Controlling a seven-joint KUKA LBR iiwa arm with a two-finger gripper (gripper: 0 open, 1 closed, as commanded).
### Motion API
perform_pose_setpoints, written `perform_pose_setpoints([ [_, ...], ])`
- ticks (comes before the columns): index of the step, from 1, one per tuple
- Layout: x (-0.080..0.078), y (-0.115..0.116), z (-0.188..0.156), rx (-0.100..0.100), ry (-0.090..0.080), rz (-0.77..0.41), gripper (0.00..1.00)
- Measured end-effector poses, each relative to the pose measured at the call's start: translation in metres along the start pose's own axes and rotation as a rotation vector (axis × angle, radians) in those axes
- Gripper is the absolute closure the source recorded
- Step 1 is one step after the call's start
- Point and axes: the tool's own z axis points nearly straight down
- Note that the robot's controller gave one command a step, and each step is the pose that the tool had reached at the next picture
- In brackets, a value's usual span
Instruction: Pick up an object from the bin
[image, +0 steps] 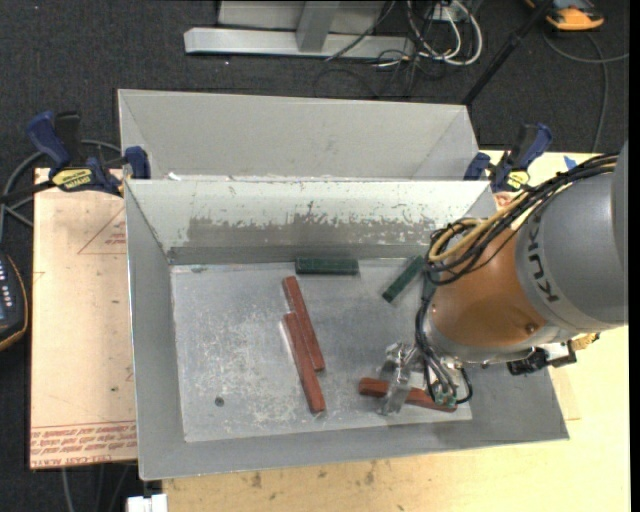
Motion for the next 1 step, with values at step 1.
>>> perform_pose_setpoints([
  [1,-0.0126,0.0192,-0.1618,-0.002,-0.01,-0.081,1.0],
])
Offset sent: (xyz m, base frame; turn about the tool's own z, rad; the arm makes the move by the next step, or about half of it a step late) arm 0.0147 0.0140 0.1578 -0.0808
